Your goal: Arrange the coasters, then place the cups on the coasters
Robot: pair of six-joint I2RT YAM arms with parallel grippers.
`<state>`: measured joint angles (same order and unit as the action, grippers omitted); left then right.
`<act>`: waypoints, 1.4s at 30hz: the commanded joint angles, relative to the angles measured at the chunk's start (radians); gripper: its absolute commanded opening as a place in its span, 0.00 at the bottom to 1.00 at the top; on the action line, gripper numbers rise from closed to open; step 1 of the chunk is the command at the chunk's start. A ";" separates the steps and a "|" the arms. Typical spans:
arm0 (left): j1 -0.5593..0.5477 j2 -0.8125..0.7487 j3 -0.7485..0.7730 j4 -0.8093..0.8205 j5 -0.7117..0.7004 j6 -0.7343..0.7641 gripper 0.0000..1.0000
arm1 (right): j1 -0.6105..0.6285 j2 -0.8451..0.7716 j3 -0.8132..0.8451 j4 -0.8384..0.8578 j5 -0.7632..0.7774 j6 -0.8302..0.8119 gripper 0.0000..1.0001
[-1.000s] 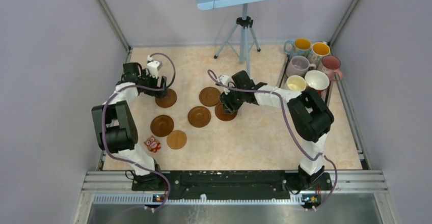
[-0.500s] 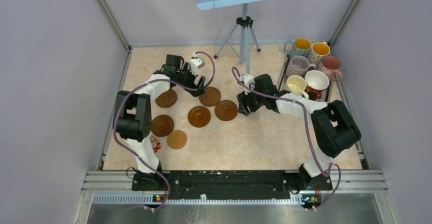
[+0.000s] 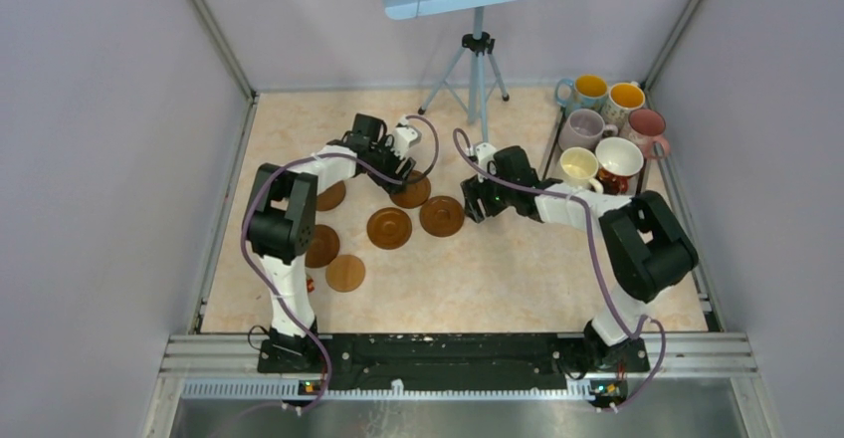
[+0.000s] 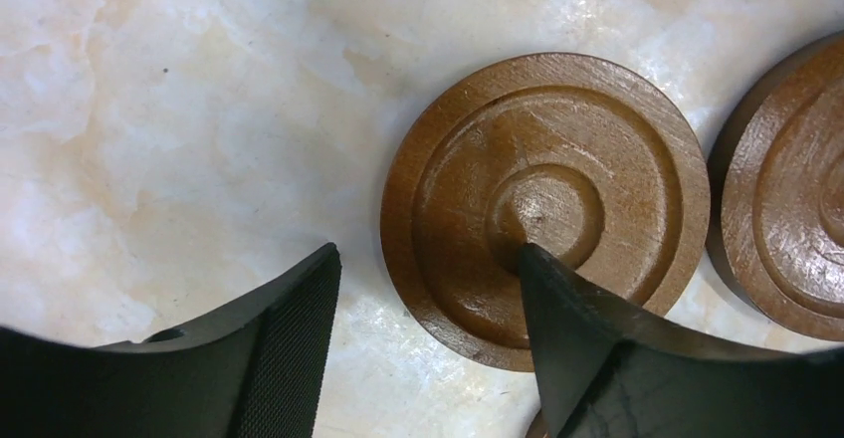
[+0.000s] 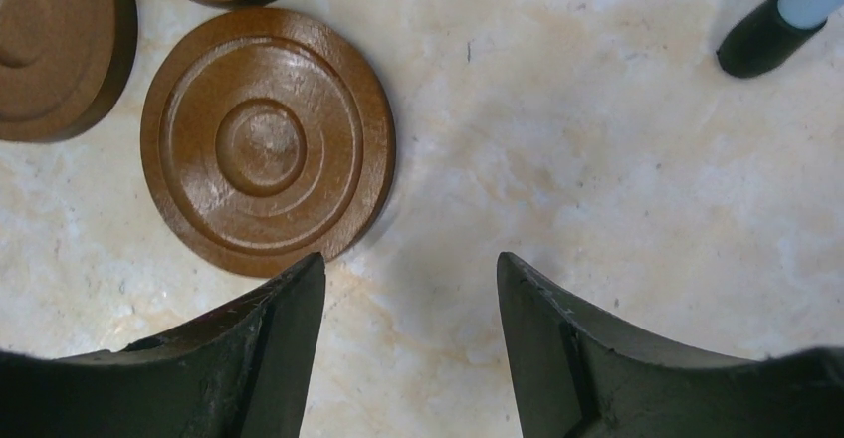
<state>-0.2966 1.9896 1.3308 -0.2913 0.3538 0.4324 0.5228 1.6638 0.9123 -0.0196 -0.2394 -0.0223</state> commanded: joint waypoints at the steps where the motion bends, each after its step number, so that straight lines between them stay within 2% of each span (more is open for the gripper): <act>1: 0.014 -0.005 -0.019 -0.012 -0.101 0.035 0.68 | 0.030 0.051 0.082 0.045 0.042 0.006 0.64; 11: 0.084 -0.098 -0.154 -0.001 -0.062 0.058 0.55 | 0.106 0.168 0.190 0.027 0.115 -0.018 0.64; 19: 0.116 -0.132 -0.212 0.002 -0.014 0.052 0.57 | 0.131 0.229 0.214 0.028 0.137 -0.018 0.63; 26: 0.116 -0.152 -0.242 0.017 0.016 0.035 0.57 | 0.131 0.279 0.232 0.034 0.224 -0.030 0.57; 33: 0.116 -0.161 -0.266 0.024 0.019 0.031 0.57 | 0.109 0.328 0.304 0.032 0.274 -0.037 0.45; 42: 0.116 -0.167 -0.267 0.026 0.006 0.025 0.58 | 0.067 0.383 0.373 0.042 0.286 -0.052 0.43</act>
<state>-0.1833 1.8332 1.0908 -0.1841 0.3759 0.4618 0.6140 1.9991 1.2423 0.0296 -0.0147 -0.0437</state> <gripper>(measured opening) 0.577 0.436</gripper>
